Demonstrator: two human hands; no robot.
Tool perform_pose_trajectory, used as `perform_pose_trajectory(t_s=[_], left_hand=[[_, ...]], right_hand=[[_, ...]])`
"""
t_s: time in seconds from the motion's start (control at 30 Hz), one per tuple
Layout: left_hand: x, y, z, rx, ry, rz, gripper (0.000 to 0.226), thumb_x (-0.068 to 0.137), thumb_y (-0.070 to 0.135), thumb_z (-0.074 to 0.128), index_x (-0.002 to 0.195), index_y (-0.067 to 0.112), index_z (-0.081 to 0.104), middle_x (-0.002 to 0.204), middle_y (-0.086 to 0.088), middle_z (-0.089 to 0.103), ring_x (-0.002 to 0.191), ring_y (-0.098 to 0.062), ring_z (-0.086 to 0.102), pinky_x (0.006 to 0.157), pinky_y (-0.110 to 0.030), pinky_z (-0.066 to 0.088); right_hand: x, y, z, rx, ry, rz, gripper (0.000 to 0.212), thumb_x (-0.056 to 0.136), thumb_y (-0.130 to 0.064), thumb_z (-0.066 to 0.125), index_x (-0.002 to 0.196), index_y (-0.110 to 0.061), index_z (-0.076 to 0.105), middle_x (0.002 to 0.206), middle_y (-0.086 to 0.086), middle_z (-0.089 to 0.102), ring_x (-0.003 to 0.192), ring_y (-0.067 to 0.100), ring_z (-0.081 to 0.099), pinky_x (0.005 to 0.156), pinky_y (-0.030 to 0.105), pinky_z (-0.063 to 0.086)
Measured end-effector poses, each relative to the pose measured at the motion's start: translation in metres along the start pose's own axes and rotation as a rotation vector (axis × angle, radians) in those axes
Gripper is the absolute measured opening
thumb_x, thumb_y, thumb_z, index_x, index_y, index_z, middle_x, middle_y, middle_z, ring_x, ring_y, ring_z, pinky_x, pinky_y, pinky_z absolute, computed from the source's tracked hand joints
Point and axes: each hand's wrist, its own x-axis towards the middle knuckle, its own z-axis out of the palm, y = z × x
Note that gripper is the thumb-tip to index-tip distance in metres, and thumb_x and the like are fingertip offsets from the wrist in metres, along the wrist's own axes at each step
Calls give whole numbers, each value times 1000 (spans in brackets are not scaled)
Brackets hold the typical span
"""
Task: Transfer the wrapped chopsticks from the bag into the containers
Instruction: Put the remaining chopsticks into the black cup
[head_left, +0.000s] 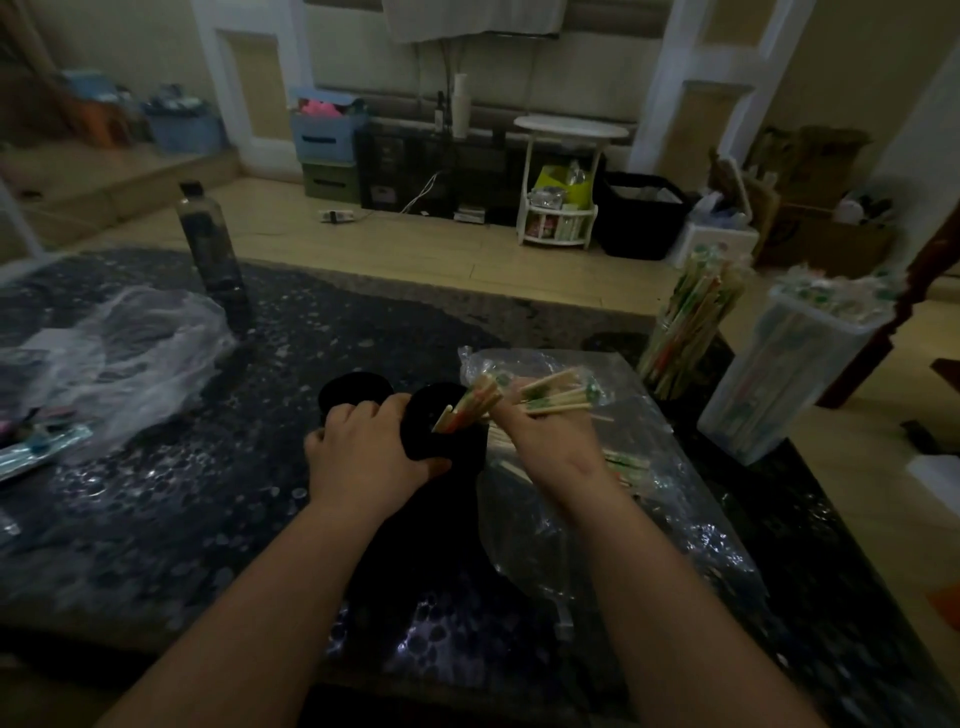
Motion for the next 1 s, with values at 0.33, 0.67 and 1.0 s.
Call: perform_pose_trajectory(t_s=[0.33,0.67,1.0], left_hand=[[1,-1,3,-2,13,0,81,71,75,62,139,40,34,130,3,50,128,-24,35,99,-48,34],[0,-1,2,4,13,8,83,70,74,63,139,38,35,130,2,50,127,-25,37,98,-48,35],[0,-1,1,22,4,11,82,71,75,62,139,39,34,131,2,49,129,-25,36,100,-49,35]], right_hand=[[4,2,11,120,170,-68,20,81,-9,74,75,-14,55,65,-1,56,60,12,53,57,36,47],[-1,5,6,93,307,-144,16,85,-16,72,85,-30,63,92,1,67,83,12,65,75,34,57],[-3,15,-17,57,99,41,32,81,4,70,89,-26,61,90,2,63,78,16,63,70,34,55]])
